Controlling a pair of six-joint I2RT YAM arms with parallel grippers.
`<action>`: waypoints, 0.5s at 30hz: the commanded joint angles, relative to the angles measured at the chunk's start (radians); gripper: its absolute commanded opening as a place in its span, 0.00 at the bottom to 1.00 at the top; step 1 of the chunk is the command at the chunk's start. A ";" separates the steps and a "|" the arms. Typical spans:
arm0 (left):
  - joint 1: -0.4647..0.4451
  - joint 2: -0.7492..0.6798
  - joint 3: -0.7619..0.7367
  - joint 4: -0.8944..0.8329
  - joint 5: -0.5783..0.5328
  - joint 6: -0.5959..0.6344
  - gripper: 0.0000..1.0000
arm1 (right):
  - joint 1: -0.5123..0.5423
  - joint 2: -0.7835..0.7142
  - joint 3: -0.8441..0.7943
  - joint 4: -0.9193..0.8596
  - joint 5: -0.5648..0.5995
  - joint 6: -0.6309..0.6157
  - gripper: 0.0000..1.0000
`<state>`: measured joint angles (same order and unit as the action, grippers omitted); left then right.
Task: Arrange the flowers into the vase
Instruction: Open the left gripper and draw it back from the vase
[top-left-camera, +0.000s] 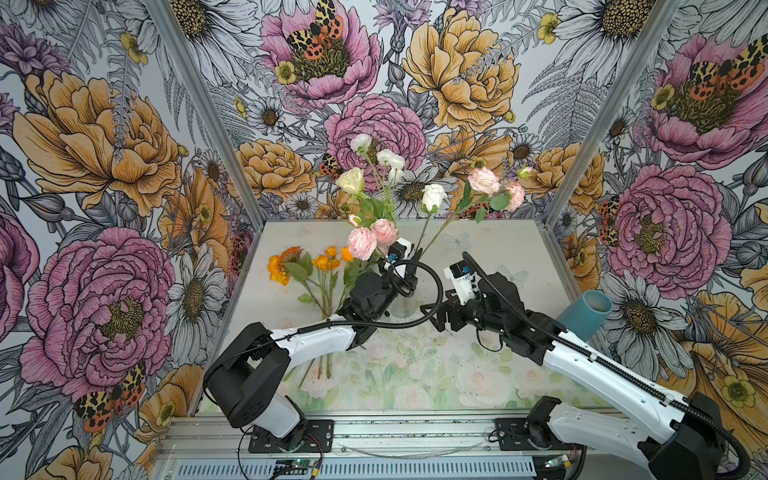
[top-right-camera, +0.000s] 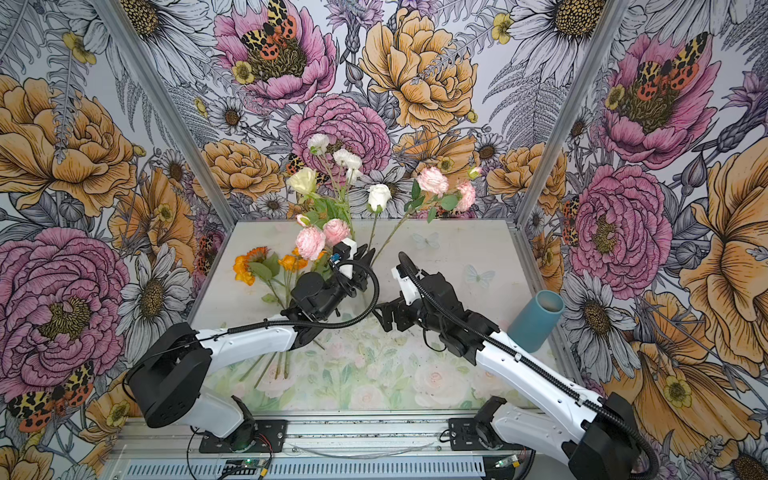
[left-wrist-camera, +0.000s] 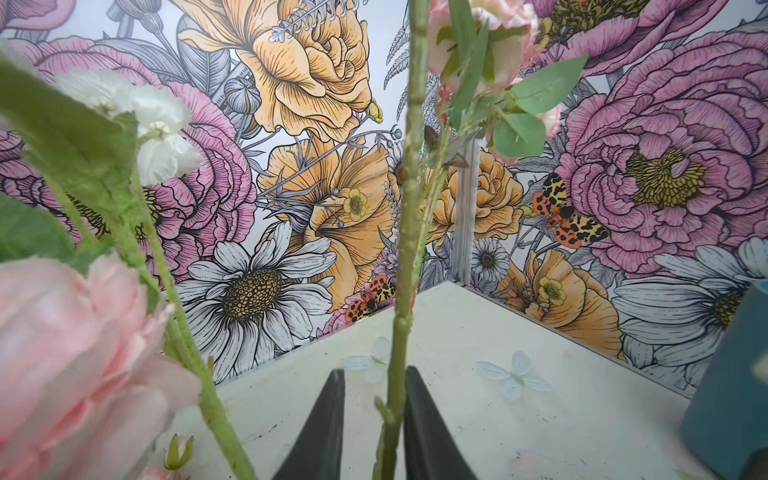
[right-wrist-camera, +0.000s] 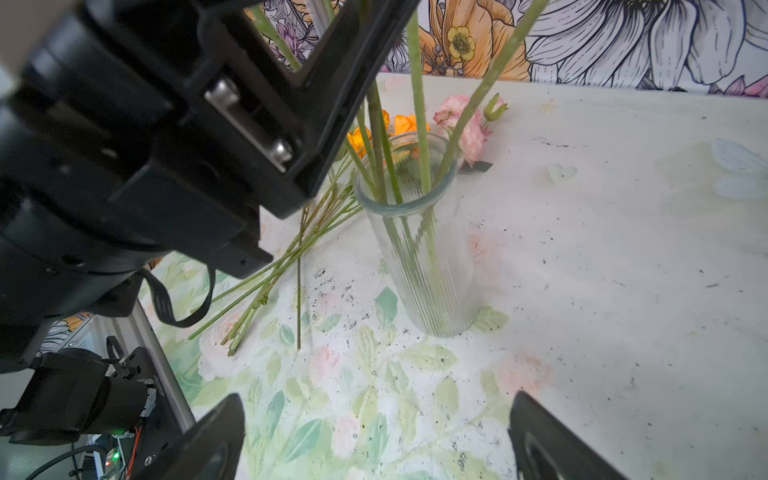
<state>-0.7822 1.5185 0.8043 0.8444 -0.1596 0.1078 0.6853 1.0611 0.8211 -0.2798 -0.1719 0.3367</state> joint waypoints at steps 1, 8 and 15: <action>-0.010 -0.034 -0.031 0.027 0.013 0.017 0.36 | -0.009 0.018 0.022 0.019 0.071 -0.069 0.99; -0.060 -0.179 -0.078 -0.063 -0.081 0.051 0.62 | -0.007 0.112 -0.006 0.229 0.137 -0.092 0.99; -0.144 -0.509 -0.063 -0.573 -0.250 -0.052 0.99 | -0.002 0.175 -0.137 0.589 0.160 -0.055 1.00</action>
<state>-0.9165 1.1038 0.7162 0.5560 -0.3119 0.1211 0.6857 1.2018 0.6952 0.1219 -0.0437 0.2718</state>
